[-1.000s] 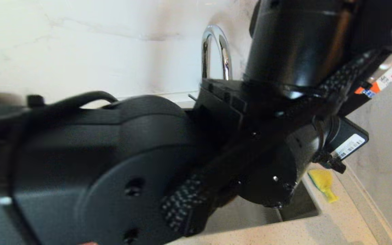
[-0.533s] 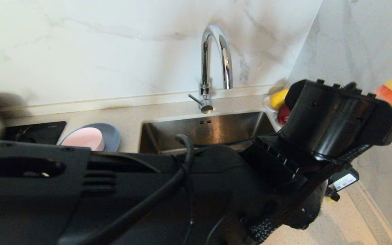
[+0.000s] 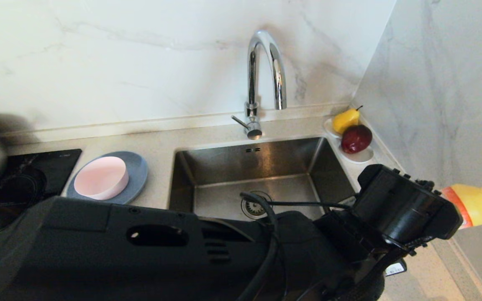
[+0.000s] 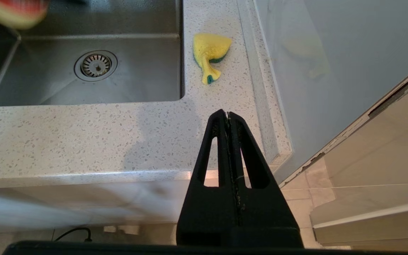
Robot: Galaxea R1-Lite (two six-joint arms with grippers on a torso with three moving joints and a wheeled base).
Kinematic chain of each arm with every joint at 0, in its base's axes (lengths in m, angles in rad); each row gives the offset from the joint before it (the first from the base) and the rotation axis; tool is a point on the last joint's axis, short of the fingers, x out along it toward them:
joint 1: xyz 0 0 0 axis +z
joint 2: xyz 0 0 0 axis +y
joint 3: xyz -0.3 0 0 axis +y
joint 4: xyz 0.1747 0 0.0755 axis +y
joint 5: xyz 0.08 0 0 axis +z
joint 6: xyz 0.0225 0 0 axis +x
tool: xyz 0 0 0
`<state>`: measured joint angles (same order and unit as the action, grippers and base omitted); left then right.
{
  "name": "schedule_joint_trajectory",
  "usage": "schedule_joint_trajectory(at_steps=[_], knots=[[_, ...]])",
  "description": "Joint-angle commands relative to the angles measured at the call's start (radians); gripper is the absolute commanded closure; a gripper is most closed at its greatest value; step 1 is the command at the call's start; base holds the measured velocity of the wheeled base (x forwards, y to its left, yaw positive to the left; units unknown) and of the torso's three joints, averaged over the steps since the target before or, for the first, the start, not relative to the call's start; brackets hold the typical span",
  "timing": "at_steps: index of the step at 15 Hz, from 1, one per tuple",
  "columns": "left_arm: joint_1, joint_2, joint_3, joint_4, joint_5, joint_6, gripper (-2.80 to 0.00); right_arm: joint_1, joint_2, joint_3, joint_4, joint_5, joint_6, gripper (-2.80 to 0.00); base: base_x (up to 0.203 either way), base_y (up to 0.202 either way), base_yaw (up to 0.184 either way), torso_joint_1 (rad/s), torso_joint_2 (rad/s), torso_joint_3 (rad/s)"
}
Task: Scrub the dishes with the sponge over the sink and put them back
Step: Squeeze it onto the sponge
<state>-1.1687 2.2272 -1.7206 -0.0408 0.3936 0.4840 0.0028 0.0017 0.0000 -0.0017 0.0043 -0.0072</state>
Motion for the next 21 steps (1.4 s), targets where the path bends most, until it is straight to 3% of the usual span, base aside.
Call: schedule_joint_trajectory(at_steps=[1,6,10,16,21], knots=[[0.011,0.029,-0.003,0.016,0.032,0.022,0.00,0.000,0.000,0.000,0.000,0.000,0.000,0.00,0.000,0.000,0.000,0.000,0.00,0.000],[0.015,0.090,-0.073,0.102,0.040,0.072,0.00,0.000,0.000,0.000,0.000,0.000,0.000,0.00,0.000,0.000,0.000,0.000,0.00,0.000],[0.021,0.117,-0.137,0.273,0.051,0.073,0.00,0.000,0.000,0.000,0.000,0.000,0.000,0.00,0.000,0.000,0.000,0.000,0.00,0.000],[0.033,0.184,-0.215,0.406,0.164,0.073,0.00,0.000,0.000,0.000,0.000,0.000,0.000,0.00,0.000,0.000,0.000,0.000,0.00,0.000],[0.044,0.221,-0.215,0.415,0.172,0.074,0.00,0.000,0.000,0.000,0.000,0.000,0.000,0.00,0.000,0.000,0.000,0.000,0.00,0.000]])
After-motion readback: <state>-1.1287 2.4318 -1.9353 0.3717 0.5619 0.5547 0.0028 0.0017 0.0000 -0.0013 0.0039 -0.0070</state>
